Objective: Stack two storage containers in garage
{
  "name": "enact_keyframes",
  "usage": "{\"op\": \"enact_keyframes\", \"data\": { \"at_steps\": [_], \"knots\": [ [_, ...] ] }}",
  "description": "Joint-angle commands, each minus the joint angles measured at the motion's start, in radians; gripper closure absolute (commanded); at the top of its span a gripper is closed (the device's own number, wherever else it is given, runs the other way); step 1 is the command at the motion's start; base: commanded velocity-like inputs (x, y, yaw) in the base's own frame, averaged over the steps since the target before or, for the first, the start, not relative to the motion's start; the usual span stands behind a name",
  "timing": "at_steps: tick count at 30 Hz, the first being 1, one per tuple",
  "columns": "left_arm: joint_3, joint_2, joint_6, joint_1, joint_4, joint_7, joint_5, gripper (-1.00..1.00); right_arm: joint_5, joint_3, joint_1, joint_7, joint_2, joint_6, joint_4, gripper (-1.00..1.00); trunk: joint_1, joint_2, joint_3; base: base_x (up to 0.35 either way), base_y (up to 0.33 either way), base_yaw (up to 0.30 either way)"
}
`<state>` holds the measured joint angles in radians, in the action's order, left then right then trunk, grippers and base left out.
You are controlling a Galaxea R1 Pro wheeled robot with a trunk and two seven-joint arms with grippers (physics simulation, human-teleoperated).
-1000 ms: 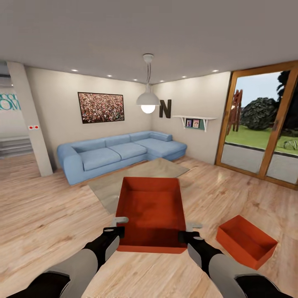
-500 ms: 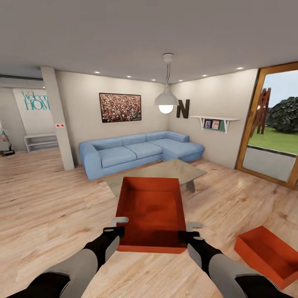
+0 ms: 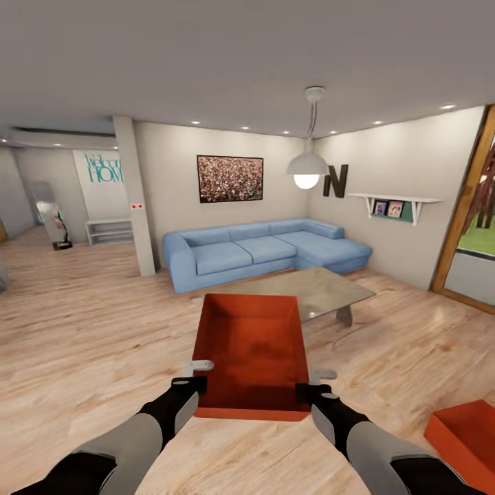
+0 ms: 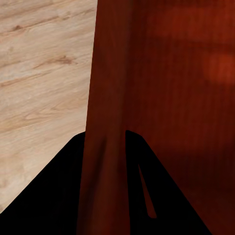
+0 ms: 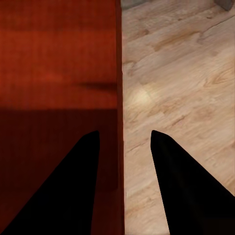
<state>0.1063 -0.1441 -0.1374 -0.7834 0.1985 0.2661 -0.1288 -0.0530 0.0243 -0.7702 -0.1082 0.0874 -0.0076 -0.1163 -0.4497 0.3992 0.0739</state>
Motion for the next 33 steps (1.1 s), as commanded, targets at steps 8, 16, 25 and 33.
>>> {"op": "enact_keyframes", "data": {
  "at_steps": [8, 16, 25, 33],
  "knots": [
    [-0.008, 0.000, -0.005, 0.000, 0.006, 0.019, 0.023, 1.00, -0.019, 0.011, 0.000, 0.002, 0.003, 0.000, 0.003, 1.00, 0.000, 0.001, 0.000, 0.000, 0.000, 0.277],
    [-0.008, 0.000, -0.005, 0.000, 0.006, 0.019, 0.023, 1.00, -0.019, 0.011, 0.001, 0.004, 0.002, 0.000, 0.003, 1.00, 0.000, 0.001, 0.000, 0.000, 0.000, 0.277],
    [-0.008, 0.000, -0.005, 0.000, 0.006, 0.019, 0.023, 1.00, -0.019, 0.011, 0.000, 0.004, 0.003, 0.000, 0.003, 1.00, 0.000, 0.001, 0.000, 0.000, 0.000, 0.277],
    [-0.008, 0.000, -0.005, 0.000, 0.006, 0.019, 0.023, 1.00, -0.018, 0.011, 0.000, 0.004, 0.003, 0.001, 0.003, 1.00, 0.000, 0.001, 0.000, 0.000, 0.000, 0.277]
  ]
}}
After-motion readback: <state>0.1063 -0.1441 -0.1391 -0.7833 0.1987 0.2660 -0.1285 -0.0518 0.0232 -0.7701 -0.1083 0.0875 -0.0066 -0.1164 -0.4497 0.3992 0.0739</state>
